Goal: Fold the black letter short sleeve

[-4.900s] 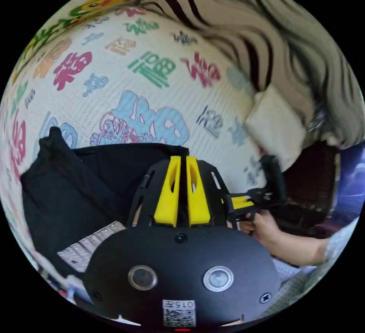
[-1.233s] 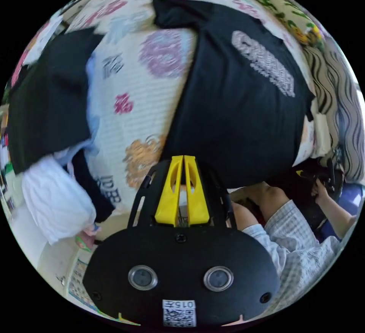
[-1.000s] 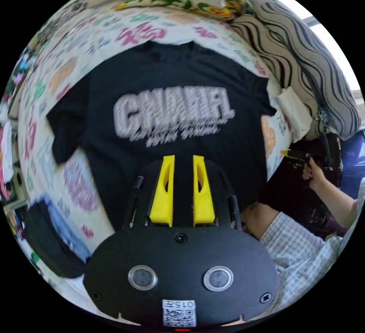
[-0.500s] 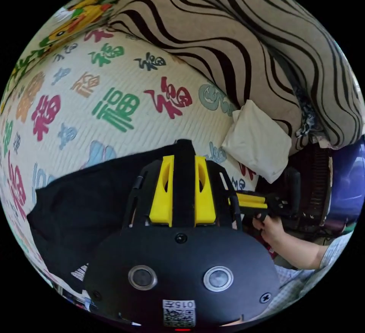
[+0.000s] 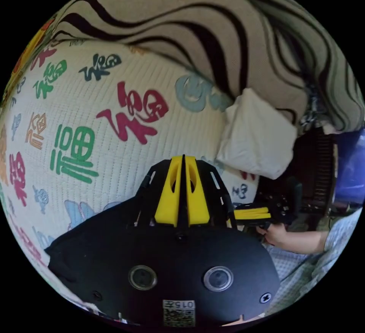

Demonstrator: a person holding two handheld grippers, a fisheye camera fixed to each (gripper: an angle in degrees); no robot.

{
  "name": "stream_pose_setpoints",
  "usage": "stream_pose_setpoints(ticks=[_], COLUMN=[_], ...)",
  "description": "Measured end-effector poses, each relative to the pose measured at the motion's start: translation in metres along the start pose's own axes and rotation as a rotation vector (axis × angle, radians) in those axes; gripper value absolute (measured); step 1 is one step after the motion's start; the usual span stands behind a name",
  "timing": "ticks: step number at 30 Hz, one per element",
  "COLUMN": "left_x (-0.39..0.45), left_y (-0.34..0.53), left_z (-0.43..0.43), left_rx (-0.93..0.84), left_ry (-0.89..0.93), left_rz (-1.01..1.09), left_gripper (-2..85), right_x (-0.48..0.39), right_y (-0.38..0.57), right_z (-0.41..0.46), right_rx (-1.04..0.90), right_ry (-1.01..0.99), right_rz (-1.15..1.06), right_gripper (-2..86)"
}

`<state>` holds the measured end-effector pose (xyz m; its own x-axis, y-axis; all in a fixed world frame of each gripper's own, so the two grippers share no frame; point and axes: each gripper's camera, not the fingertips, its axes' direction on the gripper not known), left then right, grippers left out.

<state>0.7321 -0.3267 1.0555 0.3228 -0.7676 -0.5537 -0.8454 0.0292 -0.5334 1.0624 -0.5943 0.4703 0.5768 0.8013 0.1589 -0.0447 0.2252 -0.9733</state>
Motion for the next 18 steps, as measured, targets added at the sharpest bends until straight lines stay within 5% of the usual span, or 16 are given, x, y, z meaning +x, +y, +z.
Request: stream_pose_setpoints(ticks=[3,10,14,18], left_x=[-0.008,-0.002,0.02,0.02], left_y=[-0.003,-0.024,-0.038,-0.035], left_z=[-0.021,-0.026,-0.017,-0.054], left_rx=[0.113,-0.019,-0.137,-0.012], left_ry=[0.086,-0.007,-0.242,-0.094], left_rz=[-0.026,-0.021,0.077,0.106], left_gripper=[0.3,9.0,2.8,-0.1], right_x=[0.0,-0.019,-0.031,-0.051], right_y=[0.003,-0.007,-0.007,0.002], right_z=[-0.011,0.008,0.013,0.005], right_rx=[0.05,-0.071,-0.072,-0.035], right_ry=[0.003,-0.038,0.051,0.062], right_rz=[0.027,-0.027,-0.012,-0.055], right_gripper=[2.3,7.0,3.1,0.8])
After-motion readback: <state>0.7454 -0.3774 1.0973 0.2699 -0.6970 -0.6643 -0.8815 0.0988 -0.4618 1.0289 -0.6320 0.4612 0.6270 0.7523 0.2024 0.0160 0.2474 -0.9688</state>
